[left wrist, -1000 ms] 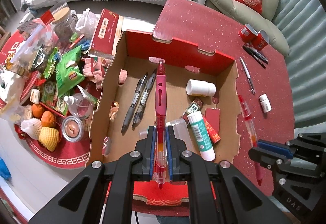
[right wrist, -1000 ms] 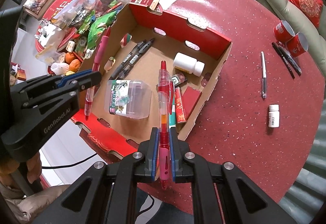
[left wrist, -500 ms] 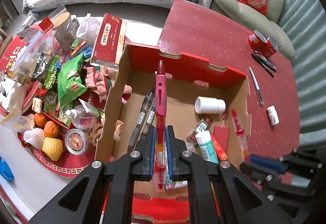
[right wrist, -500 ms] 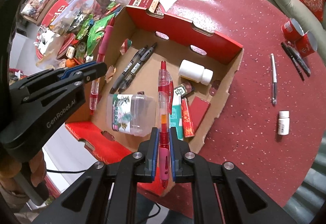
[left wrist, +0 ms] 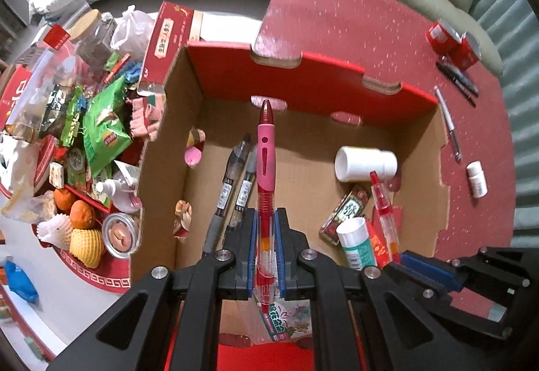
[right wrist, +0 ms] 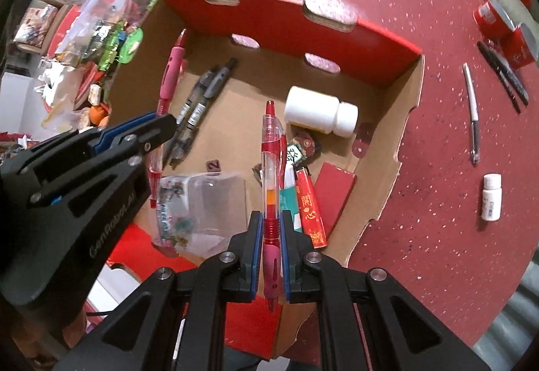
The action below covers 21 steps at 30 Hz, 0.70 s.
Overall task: Organize rigid objects
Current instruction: 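Open both grippers to drop the pink and red pens into the box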
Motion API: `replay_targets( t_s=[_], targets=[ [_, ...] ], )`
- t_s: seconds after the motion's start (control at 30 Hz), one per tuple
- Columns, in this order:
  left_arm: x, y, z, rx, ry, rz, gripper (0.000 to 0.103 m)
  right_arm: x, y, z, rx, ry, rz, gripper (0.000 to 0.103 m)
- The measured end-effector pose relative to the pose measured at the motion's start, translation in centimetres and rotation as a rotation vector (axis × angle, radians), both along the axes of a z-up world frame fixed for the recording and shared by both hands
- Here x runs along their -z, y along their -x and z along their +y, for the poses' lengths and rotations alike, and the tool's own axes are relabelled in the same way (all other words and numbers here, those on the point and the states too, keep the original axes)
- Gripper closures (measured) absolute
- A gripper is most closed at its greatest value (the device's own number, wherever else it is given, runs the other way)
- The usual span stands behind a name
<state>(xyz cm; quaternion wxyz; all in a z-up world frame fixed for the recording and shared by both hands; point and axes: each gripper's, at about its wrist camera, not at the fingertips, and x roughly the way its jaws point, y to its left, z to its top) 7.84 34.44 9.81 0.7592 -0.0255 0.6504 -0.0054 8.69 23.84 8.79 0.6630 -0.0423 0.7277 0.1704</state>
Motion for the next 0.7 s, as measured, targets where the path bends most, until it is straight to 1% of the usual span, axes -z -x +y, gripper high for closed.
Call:
replay_targets(
  t_s=[0.1,0.17,0.2,0.23,0.3,0.4,0.47,0.5,0.53,0.57,0.6,0.7],
  targets=[
    [0.5,0.3,-0.3,0.007,-0.011,0.006,0.092,0.4,0.1,0.2,-0.008,0.007,0.000,0.092],
    [0.5,0.4,-0.4,0.011,-0.012,0.008,0.090,0.4,0.1,0.3,-0.016,0.002,-0.003,0.092],
    [0.5,0.4,-0.4,0.011,-0.016,0.007,0.080,0.3,0.2,0.4,-0.026,0.005,-0.009,0.092],
    [0.4,0.4,-0.4,0.010,-0.024,0.006,0.061,0.2,0.2,0.4,-0.033,0.005,-0.014,0.092],
    [0.0,0.6,-0.5,0.001,-0.043,-0.018,0.040,-0.1,0.2,0.4,-0.042,0.006,-0.025,0.092],
    [-0.7,0.6,-0.6,-0.001,-0.049,-0.050,0.035,-0.6,0.2,0.3,-0.059,0.010,-0.043,0.091],
    [-0.9,0.6,-0.8,0.003,-0.058,-0.053,0.031,-0.9,0.3,0.1,-0.061,0.012,-0.049,0.059],
    [-1.2,0.6,-0.8,-0.005,-0.057,-0.059,0.027,-1.0,0.4,0.1,-0.063,0.024,-0.060,0.024],
    [-1.3,0.6,-0.8,-0.008,-0.060,-0.062,0.025,-1.5,0.4,-0.1,-0.066,0.020,-0.094,0.012],
    [-1.5,0.6,-0.8,-0.014,-0.058,-0.066,0.025,-2.1,0.5,-0.4,-0.062,0.021,-0.137,0.012],
    [-1.7,0.7,-0.8,-0.018,-0.060,-0.069,0.024,-2.5,0.6,-0.6,-0.065,0.024,-0.152,0.012],
    [-1.8,0.8,-1.1,-0.021,-0.062,-0.070,0.024,-3.0,0.6,-1.0,-0.076,0.025,-0.153,0.012]
  ],
)
